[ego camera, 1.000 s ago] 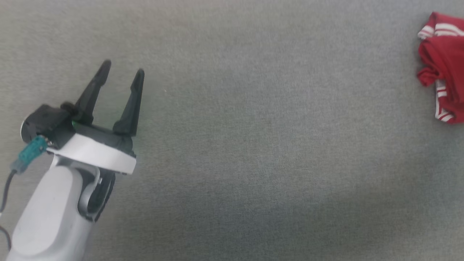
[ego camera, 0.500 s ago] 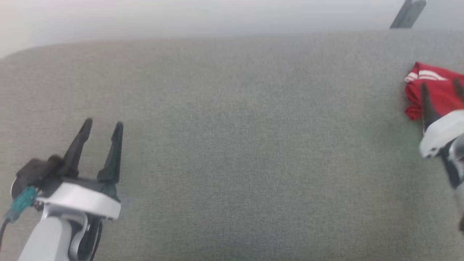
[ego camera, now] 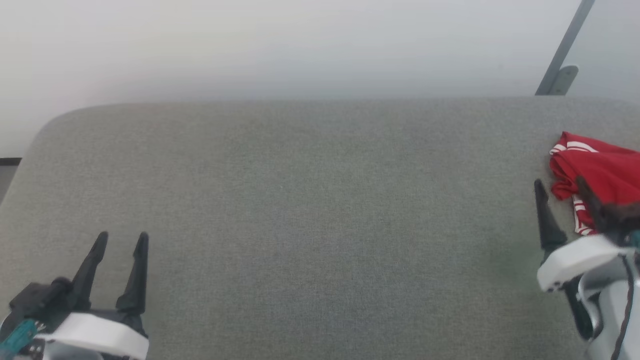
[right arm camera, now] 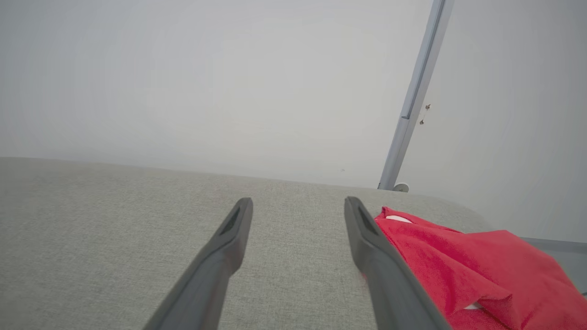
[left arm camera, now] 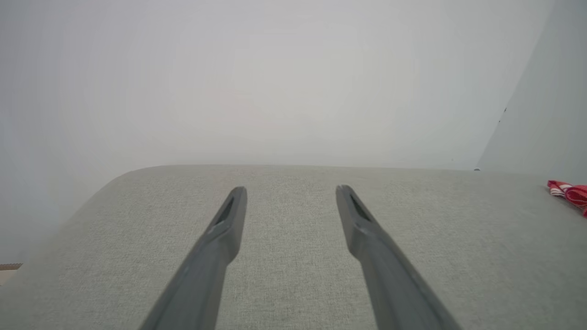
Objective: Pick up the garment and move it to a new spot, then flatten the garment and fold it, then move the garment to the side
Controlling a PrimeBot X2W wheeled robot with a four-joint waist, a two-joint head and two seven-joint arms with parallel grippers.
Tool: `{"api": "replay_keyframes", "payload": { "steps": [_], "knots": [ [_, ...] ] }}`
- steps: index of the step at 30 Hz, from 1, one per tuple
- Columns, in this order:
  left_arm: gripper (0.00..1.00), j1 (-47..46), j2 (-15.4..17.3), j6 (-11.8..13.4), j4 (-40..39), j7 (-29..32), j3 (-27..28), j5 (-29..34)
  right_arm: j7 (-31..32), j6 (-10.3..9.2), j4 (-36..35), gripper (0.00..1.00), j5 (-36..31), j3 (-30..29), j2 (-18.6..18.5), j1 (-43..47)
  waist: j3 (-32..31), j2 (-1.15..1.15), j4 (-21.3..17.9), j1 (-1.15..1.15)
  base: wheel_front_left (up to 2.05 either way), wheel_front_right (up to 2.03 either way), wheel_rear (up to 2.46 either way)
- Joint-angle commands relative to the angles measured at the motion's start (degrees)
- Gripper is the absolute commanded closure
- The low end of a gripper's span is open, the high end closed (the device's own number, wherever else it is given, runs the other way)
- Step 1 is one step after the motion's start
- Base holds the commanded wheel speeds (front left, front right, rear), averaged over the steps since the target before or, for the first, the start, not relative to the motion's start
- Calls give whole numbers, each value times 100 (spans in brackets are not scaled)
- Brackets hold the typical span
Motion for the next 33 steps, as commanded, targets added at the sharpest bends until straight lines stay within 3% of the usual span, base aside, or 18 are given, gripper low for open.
{"api": "replay_keyframes", "payload": {
  "steps": [1,17,33],
  "knots": [
    [0,135,-26,-13,-26,-23,86,30,-14,-10,-214,0,-31,-75,126,239,-89,0,34,0,0,0,0],
    [0,677,-97,-13,-172,-23,316,-68,-14,-10,-1102,0,-133,-401,817,1521,-313,0,91,0,0,0,0],
    [0,740,-18,-13,-217,-23,295,-185,-14,-10,-1275,0,-199,-430,1073,1830,-339,0,26,0,0,0,0]
  ]
}}
